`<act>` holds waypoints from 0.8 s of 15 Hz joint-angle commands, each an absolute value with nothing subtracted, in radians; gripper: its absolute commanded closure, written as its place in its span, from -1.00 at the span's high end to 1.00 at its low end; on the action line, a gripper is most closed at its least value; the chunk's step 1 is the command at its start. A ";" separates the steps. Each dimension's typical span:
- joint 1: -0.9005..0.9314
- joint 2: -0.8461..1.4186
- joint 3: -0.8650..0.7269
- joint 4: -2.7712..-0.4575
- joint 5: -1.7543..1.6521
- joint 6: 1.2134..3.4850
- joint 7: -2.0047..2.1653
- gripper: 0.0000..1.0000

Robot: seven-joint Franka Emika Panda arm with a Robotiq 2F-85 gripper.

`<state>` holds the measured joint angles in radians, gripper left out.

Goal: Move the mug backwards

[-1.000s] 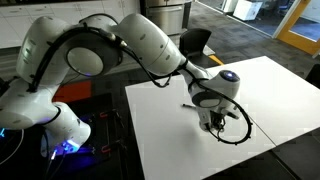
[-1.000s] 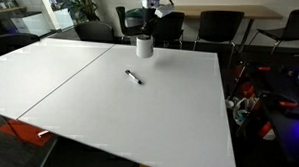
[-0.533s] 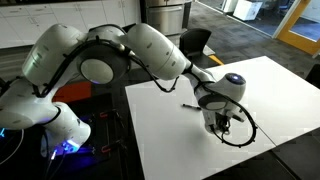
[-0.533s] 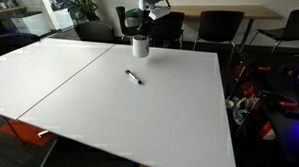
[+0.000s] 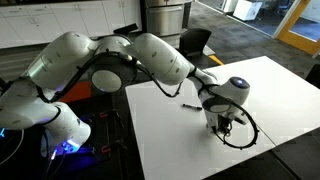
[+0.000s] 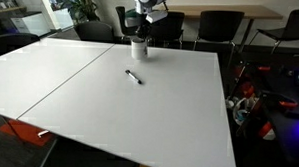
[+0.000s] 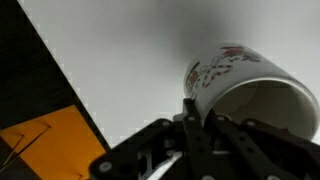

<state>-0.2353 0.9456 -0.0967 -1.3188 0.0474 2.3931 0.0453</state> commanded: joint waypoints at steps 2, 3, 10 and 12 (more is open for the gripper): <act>-0.239 0.992 -0.098 -1.216 0.072 2.333 0.076 -0.96; -0.238 0.999 -0.099 -1.207 0.074 2.335 0.079 -0.96; -0.236 1.033 -0.100 -1.170 0.081 2.345 0.102 -0.54; -0.234 1.033 -0.101 -1.170 0.080 2.351 0.111 -0.25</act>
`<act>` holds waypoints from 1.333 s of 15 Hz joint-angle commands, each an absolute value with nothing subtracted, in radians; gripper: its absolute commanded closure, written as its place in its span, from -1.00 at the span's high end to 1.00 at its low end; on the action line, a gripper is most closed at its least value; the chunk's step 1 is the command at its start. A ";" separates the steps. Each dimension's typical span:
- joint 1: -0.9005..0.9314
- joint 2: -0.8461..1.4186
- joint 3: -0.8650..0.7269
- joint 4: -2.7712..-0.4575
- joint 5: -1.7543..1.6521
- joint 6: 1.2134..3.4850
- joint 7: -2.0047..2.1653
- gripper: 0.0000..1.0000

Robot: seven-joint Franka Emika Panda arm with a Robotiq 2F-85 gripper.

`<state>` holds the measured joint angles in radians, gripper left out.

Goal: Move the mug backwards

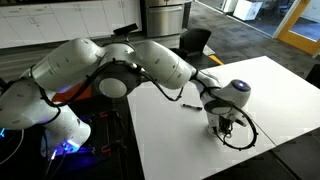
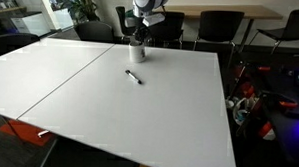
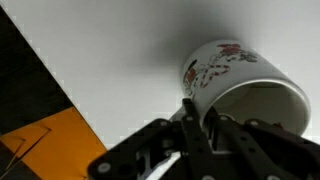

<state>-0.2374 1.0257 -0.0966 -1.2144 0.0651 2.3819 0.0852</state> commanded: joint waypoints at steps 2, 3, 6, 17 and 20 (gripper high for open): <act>-0.231 1.028 -0.102 -1.170 0.078 2.358 0.113 -0.06; -0.228 1.022 -0.105 -1.176 0.075 2.368 0.115 0.00; -0.221 0.995 -0.109 -1.217 0.069 2.392 0.113 0.17; -0.207 0.729 -0.079 -1.600 0.090 2.619 0.078 0.20; -0.197 0.631 -0.067 -1.732 0.089 2.698 0.061 0.34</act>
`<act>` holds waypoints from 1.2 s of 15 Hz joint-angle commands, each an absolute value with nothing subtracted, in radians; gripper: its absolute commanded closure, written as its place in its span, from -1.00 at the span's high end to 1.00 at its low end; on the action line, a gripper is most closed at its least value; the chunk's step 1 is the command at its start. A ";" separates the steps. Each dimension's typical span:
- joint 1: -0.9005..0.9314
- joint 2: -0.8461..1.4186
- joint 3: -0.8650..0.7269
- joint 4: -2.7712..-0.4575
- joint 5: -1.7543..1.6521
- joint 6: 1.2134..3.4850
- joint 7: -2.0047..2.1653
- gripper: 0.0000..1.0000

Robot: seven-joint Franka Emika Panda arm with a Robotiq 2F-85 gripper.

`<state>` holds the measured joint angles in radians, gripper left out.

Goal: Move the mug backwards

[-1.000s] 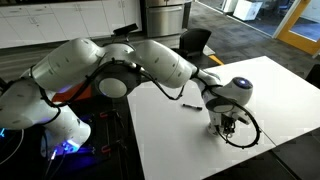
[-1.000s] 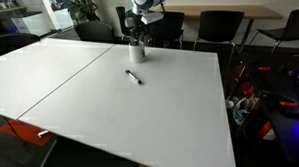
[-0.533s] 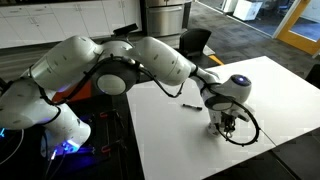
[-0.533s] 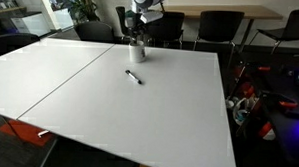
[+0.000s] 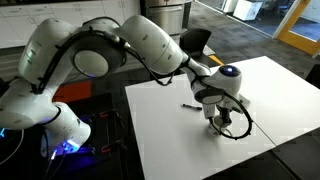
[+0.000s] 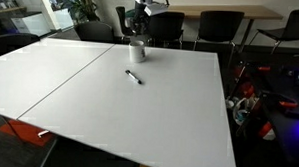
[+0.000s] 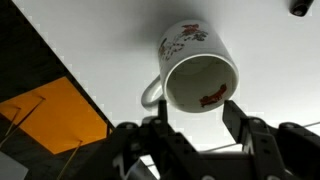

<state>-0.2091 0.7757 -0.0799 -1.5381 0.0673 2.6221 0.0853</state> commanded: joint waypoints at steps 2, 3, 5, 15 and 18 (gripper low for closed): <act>-0.198 0.562 -0.043 -1.825 0.091 2.733 0.033 0.53; -0.197 0.526 -0.030 -1.871 0.092 2.743 0.019 0.86; -0.193 0.454 -0.004 -1.969 0.096 2.764 -0.009 1.00; -0.145 0.106 0.118 -2.385 0.299 2.695 -0.099 1.00; -0.094 0.057 0.081 -2.433 0.261 2.664 -0.034 1.00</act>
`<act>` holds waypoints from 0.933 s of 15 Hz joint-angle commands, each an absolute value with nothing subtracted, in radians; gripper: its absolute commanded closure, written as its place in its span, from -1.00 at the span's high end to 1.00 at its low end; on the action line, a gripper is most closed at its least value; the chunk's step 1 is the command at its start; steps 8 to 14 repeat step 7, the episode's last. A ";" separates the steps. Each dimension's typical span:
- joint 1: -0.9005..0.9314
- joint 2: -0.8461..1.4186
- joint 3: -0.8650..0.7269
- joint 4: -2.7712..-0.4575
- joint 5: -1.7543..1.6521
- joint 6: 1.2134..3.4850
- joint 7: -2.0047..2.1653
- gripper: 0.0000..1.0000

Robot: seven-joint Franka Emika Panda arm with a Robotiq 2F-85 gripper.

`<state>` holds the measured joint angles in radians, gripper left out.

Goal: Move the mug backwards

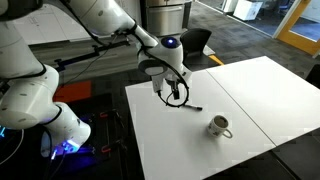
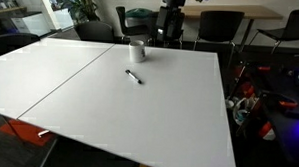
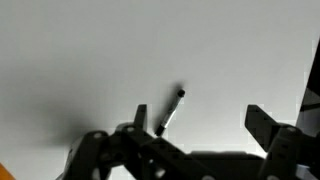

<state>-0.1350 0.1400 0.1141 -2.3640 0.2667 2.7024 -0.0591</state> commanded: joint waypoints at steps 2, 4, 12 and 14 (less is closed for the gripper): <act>-0.083 0.111 0.071 -2.390 0.271 2.689 -0.056 1.00; -0.078 0.115 0.066 -2.389 0.270 2.689 -0.055 1.00; -0.079 0.120 0.064 -2.388 0.270 2.689 -0.055 1.00; -0.079 0.120 0.064 -2.388 0.270 2.689 -0.055 1.00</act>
